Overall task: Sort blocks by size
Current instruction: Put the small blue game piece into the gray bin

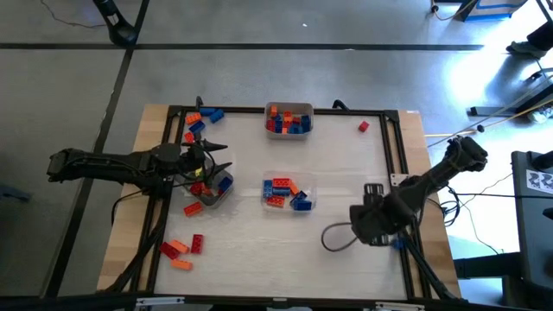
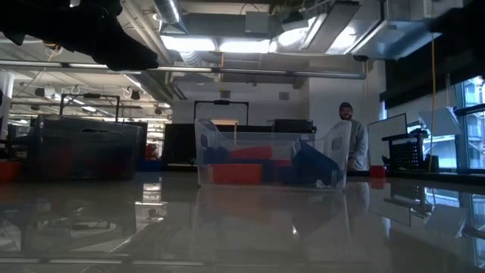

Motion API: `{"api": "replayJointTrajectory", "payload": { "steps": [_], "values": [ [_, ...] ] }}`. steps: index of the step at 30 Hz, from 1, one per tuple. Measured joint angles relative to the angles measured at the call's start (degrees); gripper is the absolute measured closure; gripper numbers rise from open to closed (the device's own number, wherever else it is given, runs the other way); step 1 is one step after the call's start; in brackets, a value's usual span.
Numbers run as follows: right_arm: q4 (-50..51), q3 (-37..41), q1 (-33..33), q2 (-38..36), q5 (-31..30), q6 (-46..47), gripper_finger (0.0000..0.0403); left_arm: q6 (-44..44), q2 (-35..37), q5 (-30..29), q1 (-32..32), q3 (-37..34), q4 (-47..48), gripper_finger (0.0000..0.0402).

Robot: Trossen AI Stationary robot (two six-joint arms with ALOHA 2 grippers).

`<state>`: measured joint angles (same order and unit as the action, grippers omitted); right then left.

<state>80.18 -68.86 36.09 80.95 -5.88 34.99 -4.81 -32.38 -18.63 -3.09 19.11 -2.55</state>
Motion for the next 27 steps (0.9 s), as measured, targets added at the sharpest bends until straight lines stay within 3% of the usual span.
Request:
{"api": "replayJointTrajectory", "payload": {
  "steps": [7, 12, 27],
  "values": [
    [-4.20, 8.21, 7.10, 0.02, 9.69, 5.27, 0.0155, 0.04, 0.00, 0.01, 0.00, 0.00, 0.09, 0.0137],
    [-13.04, 13.53, 11.05, 0.02, 14.81, 8.48, 0.0155, 0.26, 0.00, 0.00, 0.00, 0.00, 0.20, 0.0137],
    [-22.12, 22.83, 20.26, 0.02, 22.03, 19.77, 0.0155, 0.32, 0.00, 0.00, 0.00, 0.00, 0.14, 0.0137]
  ]
}}
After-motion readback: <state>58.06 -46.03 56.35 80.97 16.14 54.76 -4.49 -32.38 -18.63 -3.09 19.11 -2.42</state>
